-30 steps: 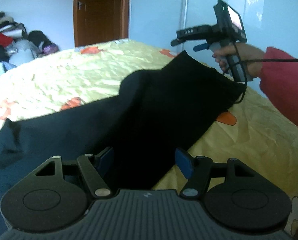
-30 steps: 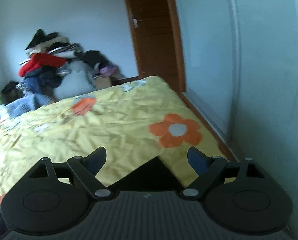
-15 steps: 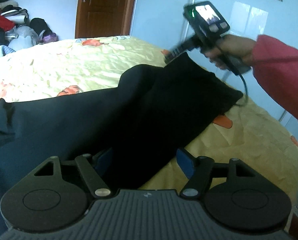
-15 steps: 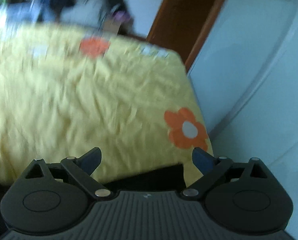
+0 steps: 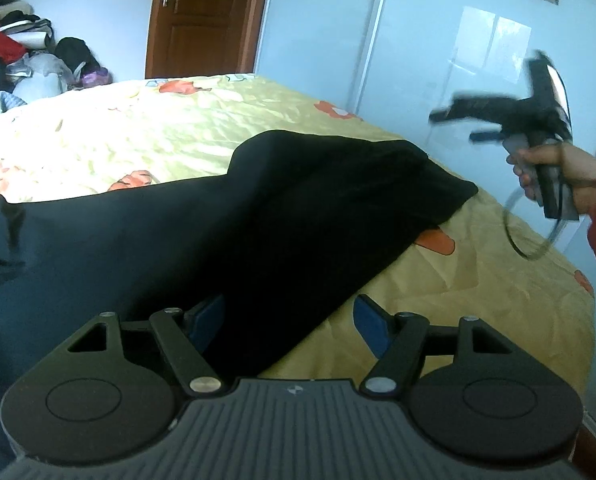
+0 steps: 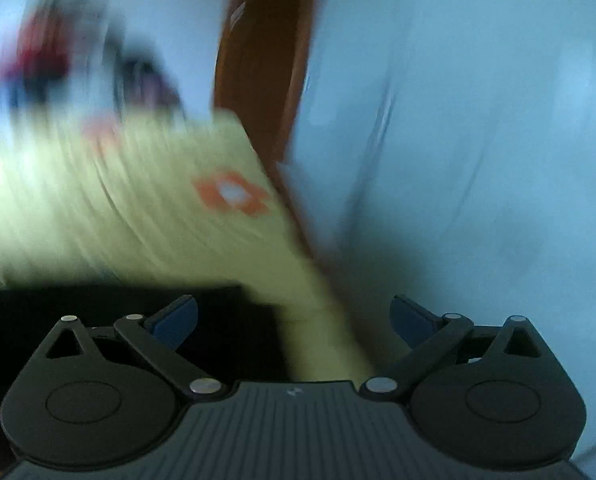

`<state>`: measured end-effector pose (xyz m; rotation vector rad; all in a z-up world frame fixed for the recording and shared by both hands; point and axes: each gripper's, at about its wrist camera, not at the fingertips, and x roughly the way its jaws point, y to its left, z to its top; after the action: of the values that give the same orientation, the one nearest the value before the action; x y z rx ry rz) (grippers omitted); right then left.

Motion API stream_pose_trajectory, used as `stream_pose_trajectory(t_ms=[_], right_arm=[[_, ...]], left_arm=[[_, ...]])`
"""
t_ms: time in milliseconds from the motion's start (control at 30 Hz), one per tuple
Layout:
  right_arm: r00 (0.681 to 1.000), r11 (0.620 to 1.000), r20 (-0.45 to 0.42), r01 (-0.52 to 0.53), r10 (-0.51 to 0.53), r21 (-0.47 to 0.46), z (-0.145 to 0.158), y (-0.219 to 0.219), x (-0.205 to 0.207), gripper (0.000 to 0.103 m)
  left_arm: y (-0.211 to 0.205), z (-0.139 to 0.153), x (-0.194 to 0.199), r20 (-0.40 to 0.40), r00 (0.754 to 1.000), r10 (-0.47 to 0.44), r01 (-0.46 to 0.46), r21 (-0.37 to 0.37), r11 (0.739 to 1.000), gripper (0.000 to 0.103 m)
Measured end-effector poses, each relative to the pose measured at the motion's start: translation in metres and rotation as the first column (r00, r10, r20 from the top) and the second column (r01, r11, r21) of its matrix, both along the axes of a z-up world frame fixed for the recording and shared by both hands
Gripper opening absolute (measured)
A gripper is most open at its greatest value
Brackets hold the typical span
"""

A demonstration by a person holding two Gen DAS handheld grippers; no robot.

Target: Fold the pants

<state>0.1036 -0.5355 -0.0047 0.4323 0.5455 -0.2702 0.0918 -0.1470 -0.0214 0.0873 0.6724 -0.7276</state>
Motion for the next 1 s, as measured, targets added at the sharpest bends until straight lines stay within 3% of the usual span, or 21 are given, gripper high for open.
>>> stream_pose_trajectory(t_ms=[33,67,133,233,400,533,633,700,767,900,1000], right_arm=[[0.998,0.984,0.060,0.012,-0.023,0.178,-0.009,-0.012,-0.008,0.102],[0.995,0.959,0.087,0.013,-0.039,0.285,-0.016,-0.018,-0.012,0.102],[0.993,0.906,0.111,-0.009,-0.042,0.424,-0.033,-0.022,-0.014,0.101],[0.992,0.871,0.123,-0.046,-0.016,0.490,-0.046,-0.013,-0.007,0.100],[0.995,0.848,0.096,-0.033,-0.022,0.528,-0.063,-0.003,0.016,0.099],[0.993,0.855,0.112,-0.023,-0.041,0.518,-0.068,0.001,0.025,0.094],[0.994,0.868,0.100,-0.009,-0.047,0.496,-0.070,0.000,0.030,0.071],[0.994,0.858,0.095,-0.003,-0.054,0.514,-0.076,-0.005,0.032,0.030],[0.992,0.850,0.107,-0.004,-0.062,0.527,-0.078,-0.008,0.029,0.017],[0.977,0.842,0.207,-0.072,-0.049,0.535,-0.063,-0.009,0.015,0.008],[0.952,0.833,0.305,-0.156,-0.016,0.532,-0.039,-0.009,0.006,0.007]], left_arm=[[0.000,0.000,0.000,-0.001,1.000,0.002,-0.002,-0.001,1.000,0.073],[0.000,0.001,-0.001,0.000,1.000,0.004,-0.004,-0.002,1.000,0.073],[0.001,0.002,-0.002,0.001,1.000,0.005,-0.005,-0.003,1.000,0.073],[0.000,0.002,-0.003,0.003,1.000,0.009,-0.009,0.002,1.000,0.074],[-0.001,0.004,-0.005,0.014,1.000,0.016,-0.016,0.012,1.000,0.074],[-0.002,0.006,-0.004,0.024,0.999,0.022,-0.023,0.022,0.999,0.074],[-0.005,0.007,-0.004,0.035,0.999,0.018,-0.019,0.034,0.999,0.074],[-0.009,0.009,-0.004,0.051,0.999,0.008,-0.010,0.047,0.999,0.074],[-0.014,0.012,-0.004,0.082,0.997,-0.005,0.000,0.065,0.998,0.074],[-0.029,0.016,-0.001,0.149,0.988,-0.041,0.026,0.101,0.995,0.074],[-0.042,0.014,0.007,0.161,0.985,-0.057,0.037,0.122,0.992,0.074]])
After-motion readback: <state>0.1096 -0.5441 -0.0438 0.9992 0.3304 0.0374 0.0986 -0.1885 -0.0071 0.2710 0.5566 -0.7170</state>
